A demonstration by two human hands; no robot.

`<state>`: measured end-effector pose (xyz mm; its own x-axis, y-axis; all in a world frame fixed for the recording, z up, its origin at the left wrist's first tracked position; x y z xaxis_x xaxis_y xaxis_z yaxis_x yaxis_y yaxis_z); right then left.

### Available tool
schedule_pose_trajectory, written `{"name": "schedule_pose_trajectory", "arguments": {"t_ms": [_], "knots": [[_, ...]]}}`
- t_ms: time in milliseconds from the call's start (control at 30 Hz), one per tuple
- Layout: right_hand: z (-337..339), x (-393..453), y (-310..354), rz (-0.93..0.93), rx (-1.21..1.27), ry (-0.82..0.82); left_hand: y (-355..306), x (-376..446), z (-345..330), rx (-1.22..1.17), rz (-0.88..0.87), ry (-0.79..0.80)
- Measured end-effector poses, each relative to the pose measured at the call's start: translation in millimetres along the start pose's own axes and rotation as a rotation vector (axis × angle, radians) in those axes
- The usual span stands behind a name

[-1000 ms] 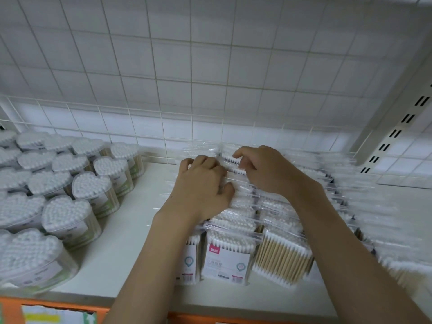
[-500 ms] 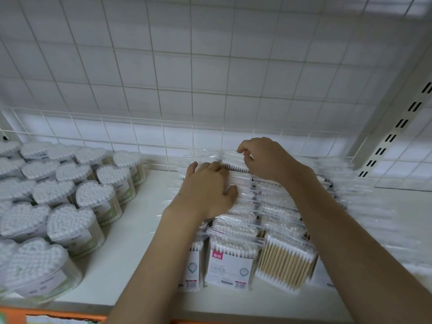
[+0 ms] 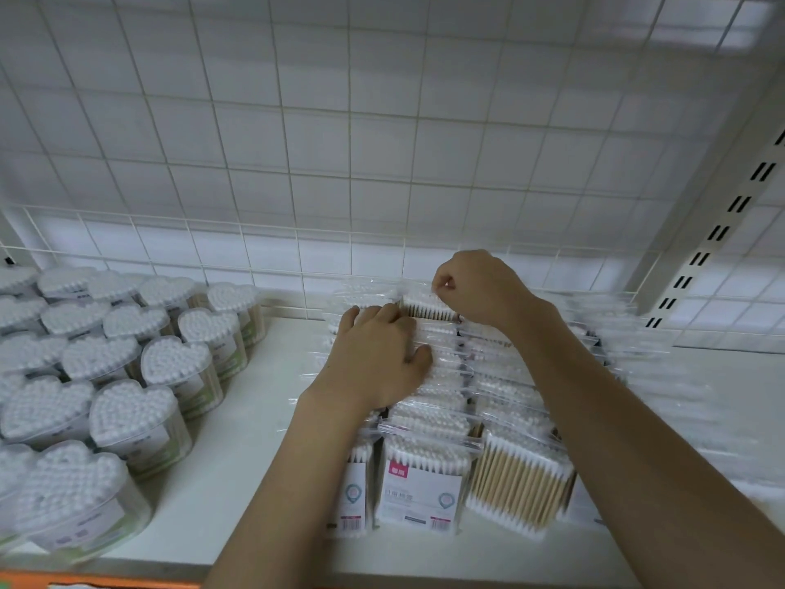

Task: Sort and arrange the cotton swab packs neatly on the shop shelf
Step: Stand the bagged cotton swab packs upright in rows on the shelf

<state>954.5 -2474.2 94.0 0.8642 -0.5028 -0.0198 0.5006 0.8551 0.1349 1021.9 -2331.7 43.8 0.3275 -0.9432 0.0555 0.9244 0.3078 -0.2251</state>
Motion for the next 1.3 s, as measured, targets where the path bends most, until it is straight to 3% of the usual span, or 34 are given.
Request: {"name": "schedule_pose_trajectory", "arguments": {"t_ms": [200,567,1300], "knots": [[23.5,-7.9,-6.7,0.006,0.154,-0.163,1.7,-0.9,-3.7,-0.028,-0.012,-0.028],[50.0,-27.7,-8.0,0.054,0.429,-0.264,1.9,-2.3,-4.6,-0.037,-0.012,-0.033],[40.1,-3.7,1.0,0.131,-0.132,-0.151,2.0,-0.1,-5.6,-0.051,-0.009,-0.01]]}}
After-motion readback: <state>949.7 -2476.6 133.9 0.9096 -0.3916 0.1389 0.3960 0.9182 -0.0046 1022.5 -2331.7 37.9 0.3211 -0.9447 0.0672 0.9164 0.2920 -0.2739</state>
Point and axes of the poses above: each hand's wrist, its own x-axis towards the middle knuckle, its own z-axis out of the back of the hand, y = z × x, the point moved 1 cm from there along x, towards the middle knuckle, and after that the axes turned 13 degrees about y, right-handed, at the moved point
